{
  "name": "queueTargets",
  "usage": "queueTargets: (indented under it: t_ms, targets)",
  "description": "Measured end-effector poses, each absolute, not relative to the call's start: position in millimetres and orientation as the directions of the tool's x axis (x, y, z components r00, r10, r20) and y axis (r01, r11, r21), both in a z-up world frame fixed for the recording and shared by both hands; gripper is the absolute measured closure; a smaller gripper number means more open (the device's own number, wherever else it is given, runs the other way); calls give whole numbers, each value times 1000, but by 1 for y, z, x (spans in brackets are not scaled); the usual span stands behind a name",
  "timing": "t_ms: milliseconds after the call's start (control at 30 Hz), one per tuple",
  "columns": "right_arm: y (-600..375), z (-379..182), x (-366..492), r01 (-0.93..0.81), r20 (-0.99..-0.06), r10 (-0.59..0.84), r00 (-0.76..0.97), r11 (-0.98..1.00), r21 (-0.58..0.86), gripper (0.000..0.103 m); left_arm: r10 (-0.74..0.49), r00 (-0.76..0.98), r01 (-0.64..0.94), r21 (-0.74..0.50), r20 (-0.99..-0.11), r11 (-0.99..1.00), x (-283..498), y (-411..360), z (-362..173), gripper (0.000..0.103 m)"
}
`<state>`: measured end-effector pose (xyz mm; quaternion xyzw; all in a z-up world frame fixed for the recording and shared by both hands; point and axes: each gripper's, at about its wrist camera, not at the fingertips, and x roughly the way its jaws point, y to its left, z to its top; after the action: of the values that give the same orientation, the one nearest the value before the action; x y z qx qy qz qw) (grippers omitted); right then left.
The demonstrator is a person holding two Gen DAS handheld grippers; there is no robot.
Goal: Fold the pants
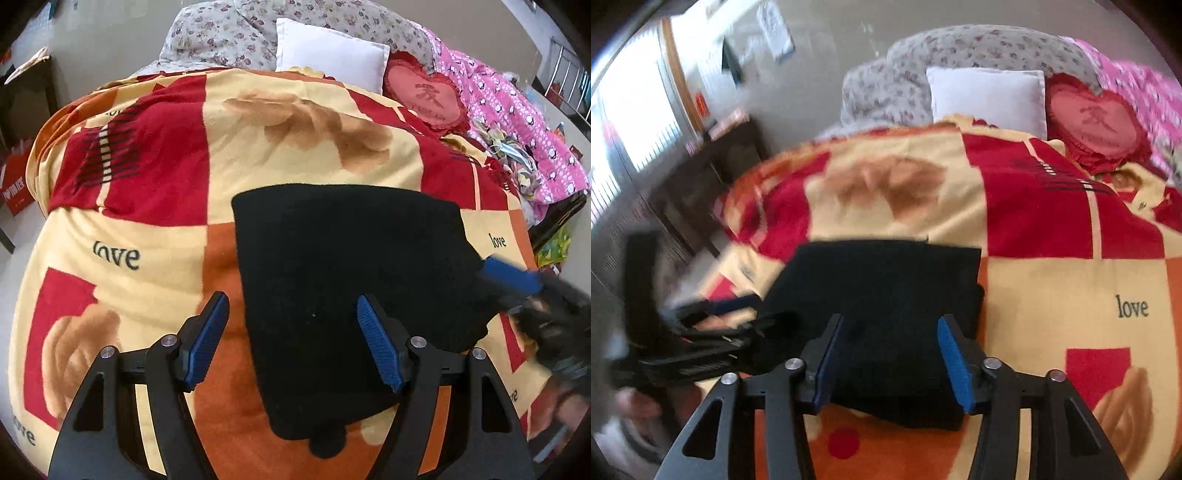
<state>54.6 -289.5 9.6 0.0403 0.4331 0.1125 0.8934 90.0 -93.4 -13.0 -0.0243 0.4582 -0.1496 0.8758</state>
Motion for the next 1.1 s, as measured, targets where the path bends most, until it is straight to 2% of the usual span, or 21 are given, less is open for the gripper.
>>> queueTargets:
  t_ms: [100, 267, 400, 1100]
  targets:
    - [-282, -4, 49, -139, -757, 185, 627, 982, 124, 56, -270, 552, 235, -164, -789, 958, 87, -97, -12, 31]
    - [-286, 17, 41, -137, -738, 239, 631, 971, 198, 56, -209, 598, 227, -87, -774, 970, 74, -104, -3, 31]
    - [-282, 29, 31, -109, -717, 190, 670, 981, 158, 54, -182, 635, 216, -53, -751, 975, 61, -104, 7, 31]
    - [-269, 36, 8, -103, -718, 207, 665, 977, 186, 53, -133, 713, 158, -27, -689, 987, 13, -97, 32, 31]
